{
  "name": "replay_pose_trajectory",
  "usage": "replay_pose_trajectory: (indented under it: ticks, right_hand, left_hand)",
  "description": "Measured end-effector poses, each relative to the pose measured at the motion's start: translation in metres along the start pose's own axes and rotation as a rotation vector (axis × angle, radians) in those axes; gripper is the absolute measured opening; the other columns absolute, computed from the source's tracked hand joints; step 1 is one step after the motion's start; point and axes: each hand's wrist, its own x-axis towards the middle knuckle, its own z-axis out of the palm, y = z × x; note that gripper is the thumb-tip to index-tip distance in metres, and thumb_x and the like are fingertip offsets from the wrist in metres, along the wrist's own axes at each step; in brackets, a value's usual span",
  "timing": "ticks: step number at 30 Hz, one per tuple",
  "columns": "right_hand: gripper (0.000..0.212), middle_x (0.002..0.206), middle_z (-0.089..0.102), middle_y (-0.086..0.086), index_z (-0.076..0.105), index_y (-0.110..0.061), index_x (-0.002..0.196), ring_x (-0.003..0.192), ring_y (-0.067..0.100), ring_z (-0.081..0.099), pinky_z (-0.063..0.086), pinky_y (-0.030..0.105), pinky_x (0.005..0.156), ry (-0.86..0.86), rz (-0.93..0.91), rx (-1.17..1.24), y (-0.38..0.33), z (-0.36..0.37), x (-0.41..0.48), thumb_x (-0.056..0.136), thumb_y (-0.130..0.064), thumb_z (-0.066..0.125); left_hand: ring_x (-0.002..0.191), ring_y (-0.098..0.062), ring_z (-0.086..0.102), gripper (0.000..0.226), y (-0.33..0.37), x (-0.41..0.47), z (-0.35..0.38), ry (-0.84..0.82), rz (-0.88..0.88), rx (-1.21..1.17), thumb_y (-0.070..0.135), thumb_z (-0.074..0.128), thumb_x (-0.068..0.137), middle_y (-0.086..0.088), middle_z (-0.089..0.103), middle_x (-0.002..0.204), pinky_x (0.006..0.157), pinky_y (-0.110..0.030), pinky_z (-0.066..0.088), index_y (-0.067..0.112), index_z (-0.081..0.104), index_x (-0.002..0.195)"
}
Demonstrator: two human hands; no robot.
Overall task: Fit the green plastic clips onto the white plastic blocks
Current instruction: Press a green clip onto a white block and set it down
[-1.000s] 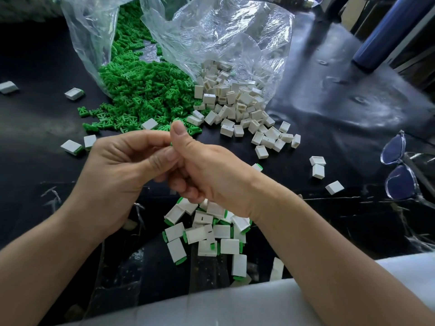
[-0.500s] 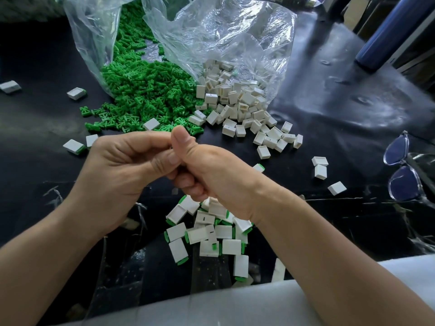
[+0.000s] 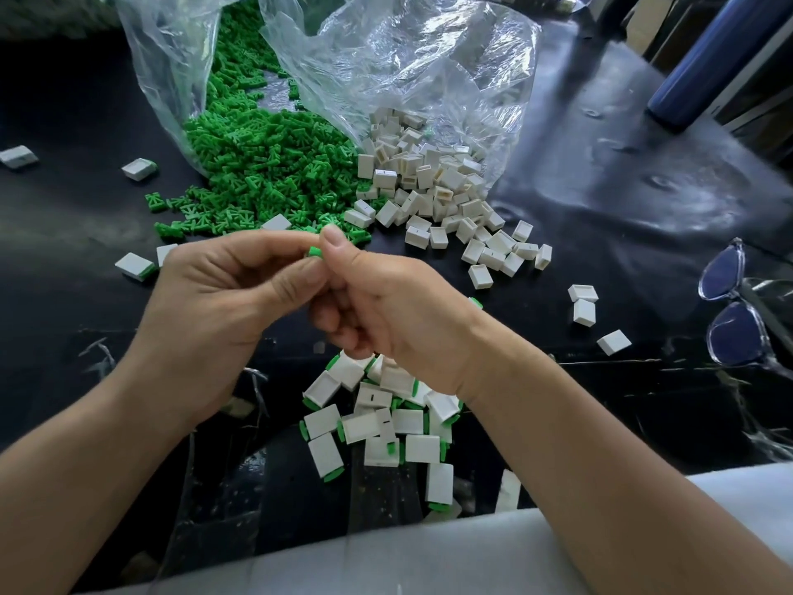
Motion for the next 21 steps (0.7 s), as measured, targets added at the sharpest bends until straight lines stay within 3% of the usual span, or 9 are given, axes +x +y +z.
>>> replay_pose_trajectory:
  ticks: [2,4,8,12,15,21]
  right_hand:
    - [0.043,0.062,0.041,0.000,0.051,-0.006,0.084,0.052,0.010,0.034,0.025,0.023,0.051,0.013,-0.007,0.014,-0.002,0.000,-0.001,0.098,-0.039,0.029]
    - [0.039,0.061,0.041,-0.001,0.046,-0.012,0.076,0.051,0.010,0.033,0.025,0.023,0.050,0.016,-0.002,0.032,-0.004,-0.001,-0.002,0.098,-0.039,0.029]
    - [0.041,0.059,0.042,-0.003,0.050,-0.008,0.090,0.050,0.009,0.034,0.025,0.020,0.048,0.026,0.010,0.006,-0.005,-0.005,-0.002,0.098,-0.042,0.029]
    - [0.045,0.057,0.042,-0.003,0.052,-0.012,0.072,0.049,0.009,0.035,0.025,0.022,0.050,0.039,-0.001,-0.036,-0.004,-0.004,-0.002,0.098,-0.041,0.030]
    - [0.047,0.058,0.044,-0.003,0.051,-0.020,0.060,0.049,0.008,0.036,0.028,0.019,0.047,0.081,-0.025,-0.115,-0.003,-0.002,-0.001,0.098,-0.039,0.031]
    - [0.043,0.063,0.044,-0.001,0.052,-0.016,0.070,0.051,0.008,0.039,0.032,0.009,0.044,0.093,-0.033,-0.220,-0.003,-0.002,-0.002,0.099,-0.038,0.029]
  left_hand:
    - [0.069,-0.018,0.067,0.031,0.002,-0.001,0.002,0.004,0.012,-0.047,0.040,0.072,0.071,0.000,0.071,0.075,0.071,-0.038,0.056,0.019,0.073,0.093]
    - [0.061,-0.022,0.065,0.025,0.007,-0.002,0.005,0.013,0.010,-0.164,0.029,0.070,0.068,-0.007,0.069,0.069,0.064,-0.032,0.056,0.018,0.076,0.089]
    - [0.067,-0.021,0.067,0.028,0.011,-0.002,0.007,0.049,-0.040,-0.224,0.031,0.068,0.061,-0.006,0.072,0.075,0.071,-0.033,0.056,0.018,0.077,0.085]
    - [0.065,-0.021,0.068,0.021,0.012,-0.001,0.007,0.056,-0.069,-0.202,0.011,0.073,0.063,-0.007,0.072,0.074,0.067,-0.028,0.056,0.013,0.076,0.084]
    - [0.060,-0.024,0.067,0.022,0.011,0.000,0.006,0.040,-0.086,-0.184,0.009,0.057,0.074,-0.011,0.070,0.068,0.064,-0.027,0.056,0.010,0.075,0.086]
    - [0.059,-0.025,0.067,0.021,0.014,-0.001,0.006,0.043,-0.112,-0.169,0.012,0.057,0.072,-0.013,0.069,0.066,0.062,-0.030,0.057,0.016,0.077,0.075]
